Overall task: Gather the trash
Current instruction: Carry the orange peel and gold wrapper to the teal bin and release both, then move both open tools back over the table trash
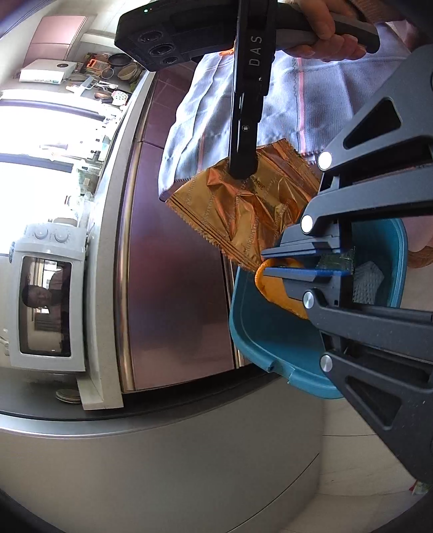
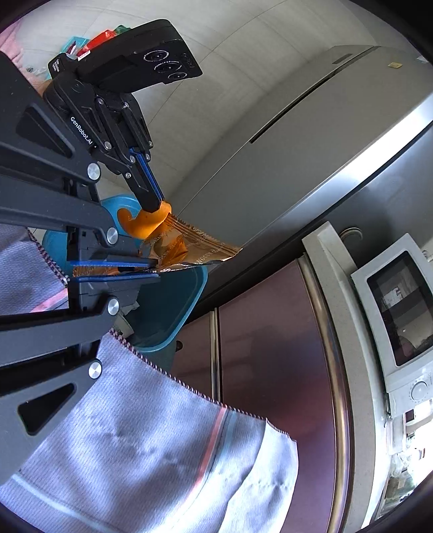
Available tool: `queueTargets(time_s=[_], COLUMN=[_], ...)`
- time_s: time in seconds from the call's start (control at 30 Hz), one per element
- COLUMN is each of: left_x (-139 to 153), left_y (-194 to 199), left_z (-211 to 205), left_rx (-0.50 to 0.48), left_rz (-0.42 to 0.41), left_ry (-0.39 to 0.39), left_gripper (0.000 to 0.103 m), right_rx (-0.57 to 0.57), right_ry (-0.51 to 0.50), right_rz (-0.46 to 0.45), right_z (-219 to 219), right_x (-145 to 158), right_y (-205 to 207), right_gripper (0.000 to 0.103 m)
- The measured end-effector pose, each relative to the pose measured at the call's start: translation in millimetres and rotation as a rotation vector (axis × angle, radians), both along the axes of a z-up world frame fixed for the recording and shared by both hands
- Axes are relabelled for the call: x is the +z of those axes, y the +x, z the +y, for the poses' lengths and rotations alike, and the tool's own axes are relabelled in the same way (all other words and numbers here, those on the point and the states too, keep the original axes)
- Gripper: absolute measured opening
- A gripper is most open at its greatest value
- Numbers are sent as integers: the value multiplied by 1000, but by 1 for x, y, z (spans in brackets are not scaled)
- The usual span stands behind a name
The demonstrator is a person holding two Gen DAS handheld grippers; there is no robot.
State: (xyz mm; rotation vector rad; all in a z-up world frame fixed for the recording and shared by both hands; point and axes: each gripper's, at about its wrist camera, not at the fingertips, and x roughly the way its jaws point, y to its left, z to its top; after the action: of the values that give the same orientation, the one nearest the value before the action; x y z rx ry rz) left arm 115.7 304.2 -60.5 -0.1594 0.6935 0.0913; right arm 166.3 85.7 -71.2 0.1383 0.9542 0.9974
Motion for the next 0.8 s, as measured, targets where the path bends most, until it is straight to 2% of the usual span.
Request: queueTargets(time_s=[0.27,0.4,0.47,0.53,0.8], left_x=[-27,-37,-41,-44,-39], left_y=[16,23,26,30,25], left_z=[10,15,16,15,3], left_rx=[14,23,25,29,27], left_rz=[50,66,70,74,47], left_ry=[-22,-51,-61,-61,-64], left_gripper=[6,7,8,15,18], right_rx=[-5,4,-2,-6,-10], right_ry=[-66,-84,-89,-88,-58], right_rz=[23,44,43,39,34], right_z=[24,32,34,34,19], right_x=[-17,-25,-25,-25,-23], right_y=[10,12,14,13,7], right_gripper=[3,7,14,18,20])
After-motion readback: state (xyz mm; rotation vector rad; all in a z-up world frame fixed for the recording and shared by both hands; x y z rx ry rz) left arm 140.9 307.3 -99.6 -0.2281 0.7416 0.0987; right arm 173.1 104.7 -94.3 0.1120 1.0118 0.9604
